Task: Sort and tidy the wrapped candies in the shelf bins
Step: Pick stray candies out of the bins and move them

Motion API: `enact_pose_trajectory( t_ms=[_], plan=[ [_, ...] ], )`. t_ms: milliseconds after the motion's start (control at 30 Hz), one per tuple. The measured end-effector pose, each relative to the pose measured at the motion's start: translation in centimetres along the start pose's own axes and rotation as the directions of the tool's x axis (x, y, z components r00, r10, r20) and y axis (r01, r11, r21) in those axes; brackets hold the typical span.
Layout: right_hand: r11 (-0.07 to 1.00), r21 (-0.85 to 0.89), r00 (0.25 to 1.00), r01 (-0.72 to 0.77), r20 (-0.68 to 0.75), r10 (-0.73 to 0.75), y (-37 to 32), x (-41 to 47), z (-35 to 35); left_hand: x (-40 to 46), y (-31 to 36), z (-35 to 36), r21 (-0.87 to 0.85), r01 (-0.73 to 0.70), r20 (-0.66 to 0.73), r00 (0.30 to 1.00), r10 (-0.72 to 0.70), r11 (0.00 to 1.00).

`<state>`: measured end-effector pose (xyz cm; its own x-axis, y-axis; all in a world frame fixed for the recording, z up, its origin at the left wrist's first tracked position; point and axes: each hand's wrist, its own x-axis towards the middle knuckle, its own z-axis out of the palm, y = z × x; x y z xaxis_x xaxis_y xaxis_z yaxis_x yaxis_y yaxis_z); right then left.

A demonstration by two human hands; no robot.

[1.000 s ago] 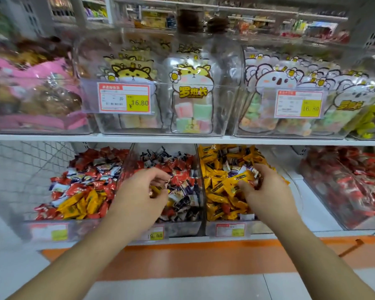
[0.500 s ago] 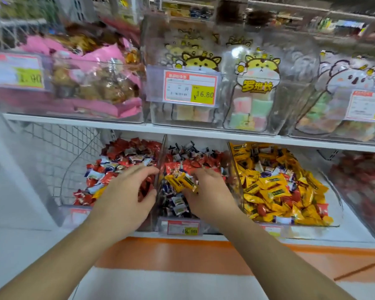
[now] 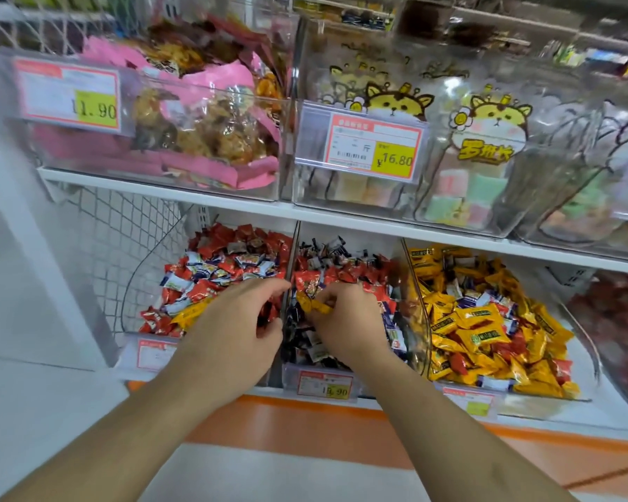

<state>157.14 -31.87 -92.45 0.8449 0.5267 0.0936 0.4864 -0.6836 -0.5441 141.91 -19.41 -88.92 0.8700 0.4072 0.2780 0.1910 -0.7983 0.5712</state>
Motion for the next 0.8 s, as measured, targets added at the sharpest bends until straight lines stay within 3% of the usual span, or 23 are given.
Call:
enact_pose_trajectory(
  t_ms=[200, 333, 533, 667, 800],
  plan=[
    [0.987, 0.140, 0.997, 0.080, -0.032, -0.076, -0.7, -2.9, -4.9, -0.2, 1.2, -0.3, -0.006, 0.027, 0.005, 1.000, -0.027, 1.000],
    [0.990, 0.088, 0.975, 0.109, -0.205, -0.089, 1.9, -4.8, -9.3, -0.6, 2.8, 0.0, 0.042, 0.012, -0.010, 1.000, -0.011, 0.999],
    [0.988, -0.105, 0.905, -0.114, -0.421, 0.060, 9.5, -5.1, -14.1, -0.7, 4.6, 1.3, 0.007, -0.118, -0.007, 0.993, 0.118, 0.993],
    [0.966, -0.146, 0.900, -0.214, -0.414, 0.136, 12.2, -4.3, -14.8, -0.3, 5.1, 1.9, 0.002, -0.116, 0.000, 0.993, 0.116, 0.993],
    [0.978, -0.170, 0.924, -0.125, -0.379, 0.052, 11.3, -4.7, -14.4, 0.2, 4.9, 1.8, 0.000, -0.081, -0.021, 0.997, 0.081, 0.997]
  ],
)
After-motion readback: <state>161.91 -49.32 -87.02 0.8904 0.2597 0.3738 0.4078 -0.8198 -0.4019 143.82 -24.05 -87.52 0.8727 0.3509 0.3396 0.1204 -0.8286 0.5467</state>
